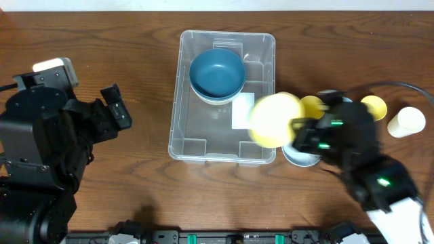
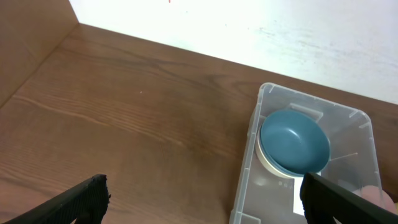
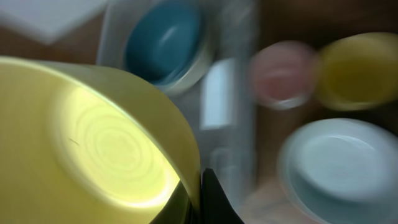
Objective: Pack container
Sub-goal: 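Carry the yellow bowl with the right gripper into the bin's front-left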
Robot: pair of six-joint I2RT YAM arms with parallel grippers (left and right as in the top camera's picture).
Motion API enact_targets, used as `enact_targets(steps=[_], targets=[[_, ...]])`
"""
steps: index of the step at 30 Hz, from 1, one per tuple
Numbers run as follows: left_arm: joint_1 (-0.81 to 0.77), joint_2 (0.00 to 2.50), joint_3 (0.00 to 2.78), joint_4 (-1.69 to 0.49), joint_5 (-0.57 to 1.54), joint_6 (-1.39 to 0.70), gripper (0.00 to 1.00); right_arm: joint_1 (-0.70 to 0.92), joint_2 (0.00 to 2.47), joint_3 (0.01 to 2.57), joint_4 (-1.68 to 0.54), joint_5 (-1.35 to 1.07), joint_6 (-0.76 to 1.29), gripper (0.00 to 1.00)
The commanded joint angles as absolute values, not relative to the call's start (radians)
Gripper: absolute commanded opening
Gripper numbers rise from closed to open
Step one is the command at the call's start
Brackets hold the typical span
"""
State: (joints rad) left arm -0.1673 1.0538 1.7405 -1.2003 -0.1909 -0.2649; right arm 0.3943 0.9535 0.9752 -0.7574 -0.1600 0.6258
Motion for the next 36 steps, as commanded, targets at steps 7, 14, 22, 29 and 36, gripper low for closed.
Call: enact_targets(steps=[7,14,22,29,36], targets=[[-0.163,1.053,1.739,-1.200,-0.203,-0.263,0.98,0.781,1.390,0.994,-0.498,0.158,0.551,0.01],[-0.163,1.053,1.739,-1.200,-0.203,-0.263,0.98,0.767,1.630,0.995,-0.253,0.105,0.518,0.01],[-0.163,1.053,1.739,-1.200,-0.203,-0.263,0.98,0.780,1.674,0.995,-0.138,-0.020,0.386,0.34],[-0.163,1.053,1.739,-1.200,-0.203,-0.263,0.98,0.724,1.484,1.001,-0.167,0.023,0.329,0.61],[-0.163,1.053,1.739,-1.200,-0.203,-0.263,0.98,0.516,1.125,1.001,-0.447,0.242,0.481,0.65]])
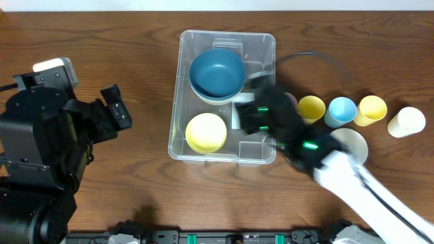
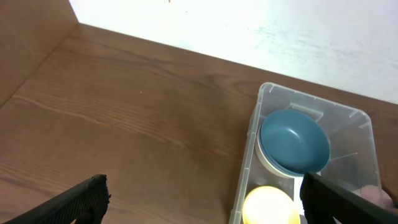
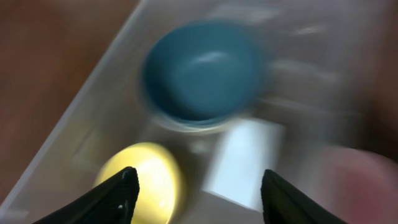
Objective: Pack container
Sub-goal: 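Carry the yellow bowl with the right gripper into the bin's front-left, then release the yellow bowl and move the right gripper to the white bowl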
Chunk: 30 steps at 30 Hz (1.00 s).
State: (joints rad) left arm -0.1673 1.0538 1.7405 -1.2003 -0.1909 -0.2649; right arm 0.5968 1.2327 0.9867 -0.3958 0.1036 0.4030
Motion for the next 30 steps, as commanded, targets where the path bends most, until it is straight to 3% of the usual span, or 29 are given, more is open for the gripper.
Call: enact_targets(steps=[1,7,13,23,30], targets=[[-0.163,1.053,1.739,-1.200,-0.203,-0.263,0.98,0.464,1.076,1.001,-0.501,0.269,0.514,0.66],[-0.163,1.053,1.739,-1.200,-0.203,-0.263,0.98,0.117,0.912,1.000,-0.792,0.303,0.667,0.70],[-0.163,1.054,1.739,-1.200,-0.203,-0.263,0.98,-0.159,0.958,0.968,-0.938,0.268,0.711,0.80],[-0.163,1.057,1.739,-1.201,-0.203,-0.263,0.98,-0.416,1.200,0.769,-0.814,0.191,0.804,0.86],[-0.163,1.058,1.739,-1.201,-0.203,-0.263,0.98,-0.427,1.368,0.702,-0.620,0.089,0.699,0.82]])
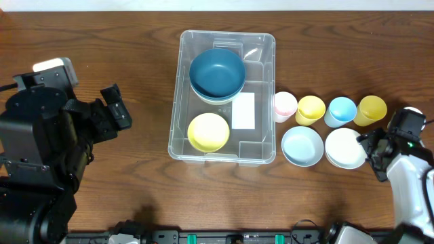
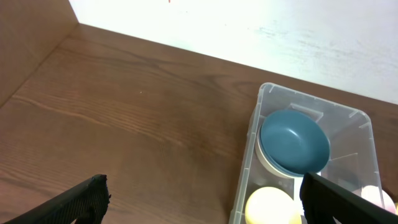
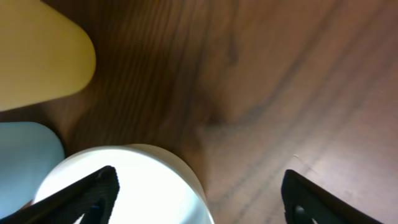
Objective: Pack container
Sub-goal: 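Release the yellow bowl and move the right gripper to the white bowl, then lift the white bowl and place it onto the yellow bowl in the bin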
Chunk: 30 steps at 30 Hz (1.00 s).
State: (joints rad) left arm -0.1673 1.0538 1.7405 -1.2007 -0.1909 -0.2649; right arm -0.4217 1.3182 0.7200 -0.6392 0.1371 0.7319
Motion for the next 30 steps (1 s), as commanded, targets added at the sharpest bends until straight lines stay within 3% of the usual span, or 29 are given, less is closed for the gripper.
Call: enact_targets(steps=[1,6,9,18,26,30], targets=[[-0.163,1.058,1.739,-1.200,-0.203,-0.263,0.98,-0.427,1.390,0.702,-0.614,0.089,0.699,0.81],[-0.163,1.058,1.739,-1.201,-0.203,-0.263,0.98,-0.427,1.503,0.699,-0.585,0.085,0.697,0.76],[-0.163,1.058,1.739,-1.200,-0.203,-0.263,0.98,-0.427,1.544,0.698,-0.583,0.085,0.697,0.68],[-0.163,1.058,1.739,-1.201,-0.203,-0.263,0.98,-0.425,1.474,0.699,-0.603,0.073,0.645,0.03],[-0.163,1.058,1.739,-1.200,-0.203,-0.263,0.98,-0.358,1.153,0.741,-0.723,-0.051,0.587,0.01],[-0.163,1.058,1.739,-1.200,-0.203,-0.263,0.98,-0.239,0.975,0.798,-0.744,-0.170,0.570,0.01]])
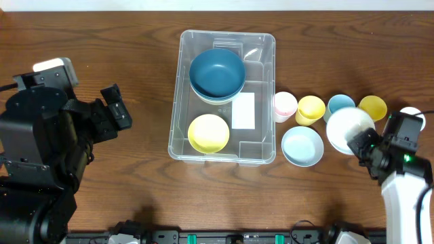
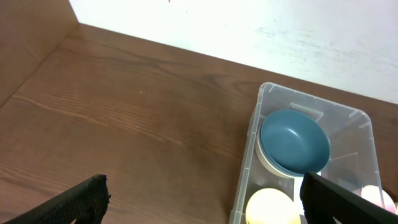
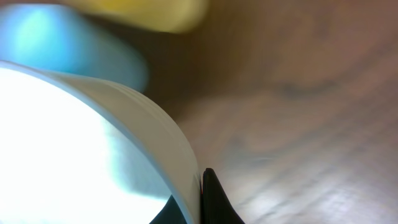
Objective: Pack container
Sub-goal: 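Lift the white bowl and place it onto the yellow bowl in the bin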
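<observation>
A clear plastic container (image 1: 180, 95) stands mid-table and holds a dark blue bowl (image 1: 217, 73) at the back and a yellow bowl (image 1: 208, 132) at the front left. My right gripper (image 1: 361, 144) is shut on the rim of a white bowl (image 1: 349, 127), which is tilted and raised to the right of the container. In the right wrist view the white bowl (image 3: 93, 143) fills the left, and my right gripper (image 3: 200, 186) pinches its edge. My left gripper (image 2: 204, 186) stands open at the far left, over bare table.
A pink cup (image 1: 285, 105), a yellow cup (image 1: 310, 108), a blue cup (image 1: 337, 102) and another yellow cup (image 1: 373, 106) stand in a row right of the container. A white cup (image 1: 412, 112) stands farthest right. A light blue bowl (image 1: 302, 146) sits in front of the row.
My right gripper was open over the white bowl resting on the table. Now it is shut on the bowl's rim, and the bowl is tilted, raised and slightly farther back. The left arm has not moved.
My right gripper first held the yellow bowl at the container's right edge. Then the yellow bowl lay in the container's front left and the gripper was open above it. Then the gripper hung open over the white bowl at the right, and now it holds that bowl.
</observation>
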Robot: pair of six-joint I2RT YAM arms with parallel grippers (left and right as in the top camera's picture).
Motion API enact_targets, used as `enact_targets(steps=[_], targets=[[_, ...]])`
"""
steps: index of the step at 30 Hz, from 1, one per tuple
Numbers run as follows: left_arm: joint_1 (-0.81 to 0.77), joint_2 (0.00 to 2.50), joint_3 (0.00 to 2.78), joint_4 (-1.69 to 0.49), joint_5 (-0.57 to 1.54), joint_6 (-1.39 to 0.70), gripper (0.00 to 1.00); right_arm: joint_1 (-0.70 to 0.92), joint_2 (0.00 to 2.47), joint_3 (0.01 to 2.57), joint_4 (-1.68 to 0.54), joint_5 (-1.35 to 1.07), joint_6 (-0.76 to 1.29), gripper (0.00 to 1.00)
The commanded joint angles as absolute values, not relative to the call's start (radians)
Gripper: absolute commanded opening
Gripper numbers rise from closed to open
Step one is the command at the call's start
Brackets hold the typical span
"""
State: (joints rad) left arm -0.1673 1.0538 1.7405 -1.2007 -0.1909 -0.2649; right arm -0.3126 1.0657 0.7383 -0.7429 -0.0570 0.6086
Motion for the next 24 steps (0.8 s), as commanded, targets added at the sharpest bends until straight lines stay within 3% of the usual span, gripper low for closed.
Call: enact_targets(steps=[1,10,17,24], targets=[[-0.163,1.058,1.739,-1.201,-0.203,-0.263,0.98,-0.195,0.944,0.818,-0.742,-0.191,0.570,0.01],[-0.163,1.058,1.739,-1.200,-0.203,-0.263,0.98,0.329,0.928,0.940,-0.601,-0.220,0.514,0.02],[-0.163,1.058,1.739,-1.200,-0.203,-0.263,0.98,0.731,1.182,0.940,-0.465,-0.029,0.514,0.02],[-0.163,1.058,1.739,-1.200,-0.203,-0.263,0.98,0.837,1.500,0.941,-0.333,0.021,0.515,0.01]])
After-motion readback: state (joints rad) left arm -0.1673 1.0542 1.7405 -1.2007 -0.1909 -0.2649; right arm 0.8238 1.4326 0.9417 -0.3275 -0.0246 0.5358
